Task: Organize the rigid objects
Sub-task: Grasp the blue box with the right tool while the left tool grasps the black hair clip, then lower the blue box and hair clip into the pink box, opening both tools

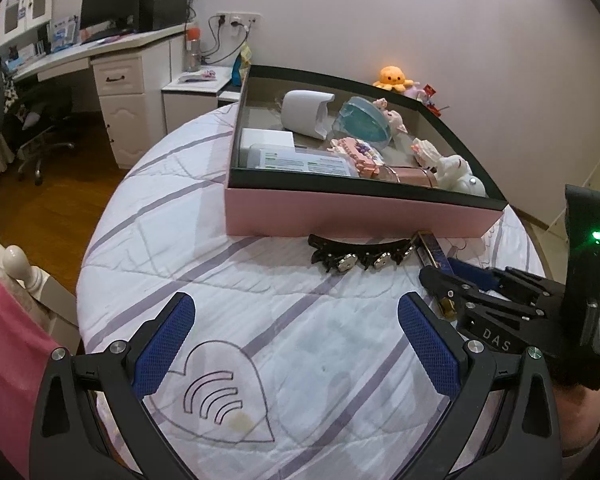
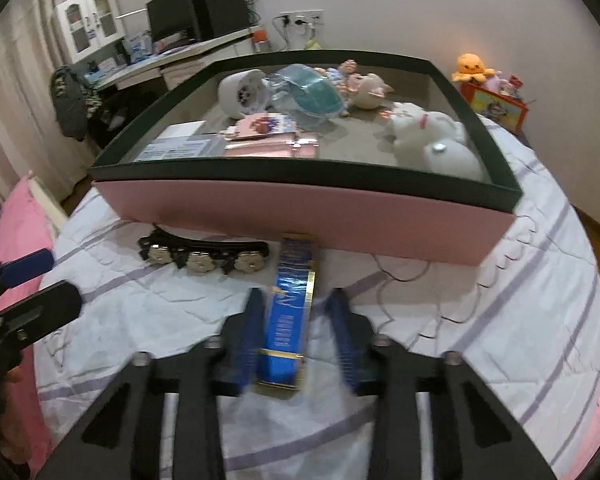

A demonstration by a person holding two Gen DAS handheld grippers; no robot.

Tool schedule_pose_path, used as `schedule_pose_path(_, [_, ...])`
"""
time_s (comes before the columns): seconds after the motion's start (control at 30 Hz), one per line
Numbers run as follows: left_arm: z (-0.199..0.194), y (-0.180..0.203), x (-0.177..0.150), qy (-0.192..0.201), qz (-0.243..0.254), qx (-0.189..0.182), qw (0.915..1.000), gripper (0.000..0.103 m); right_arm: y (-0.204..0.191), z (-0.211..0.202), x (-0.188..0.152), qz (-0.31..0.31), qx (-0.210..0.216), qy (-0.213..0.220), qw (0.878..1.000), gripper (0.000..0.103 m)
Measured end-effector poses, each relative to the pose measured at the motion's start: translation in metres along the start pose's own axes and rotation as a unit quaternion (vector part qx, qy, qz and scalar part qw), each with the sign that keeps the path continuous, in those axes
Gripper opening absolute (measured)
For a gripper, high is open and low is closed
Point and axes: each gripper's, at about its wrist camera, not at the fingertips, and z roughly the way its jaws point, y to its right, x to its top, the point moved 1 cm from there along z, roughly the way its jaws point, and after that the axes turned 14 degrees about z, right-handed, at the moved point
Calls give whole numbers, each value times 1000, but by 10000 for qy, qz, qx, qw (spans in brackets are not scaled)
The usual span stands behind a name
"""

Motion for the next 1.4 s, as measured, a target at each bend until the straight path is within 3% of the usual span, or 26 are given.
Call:
schedule_pose_path(0.13, [6,6,4,-32,62,-20,10000,103,4,-5,-2,108,199,27,9997,21])
schedule_pose_path(0.63, [55,42,32,-291,267,-246,9989,103,32,-12,4,353,182,99,9992,21])
schedule_pose_path(0.87, [82,50,40,-421,344,78,9985,102,39,-9,6,402,236,76,9989,21])
schedule_pose_path(0.93, [83,52,40,-374,407,114,9984,101,39,-8,7,401,245,73,9989,21])
schedule_pose_path(1.1, [71,44,33,-203,478,-12,9986,79,40,-9,6,414,279,69,9987,21])
schedule_pose_path(1.4, [57,31,24,-87,367,-175,9991,79,40,-9,6,403,274,65,9988,21])
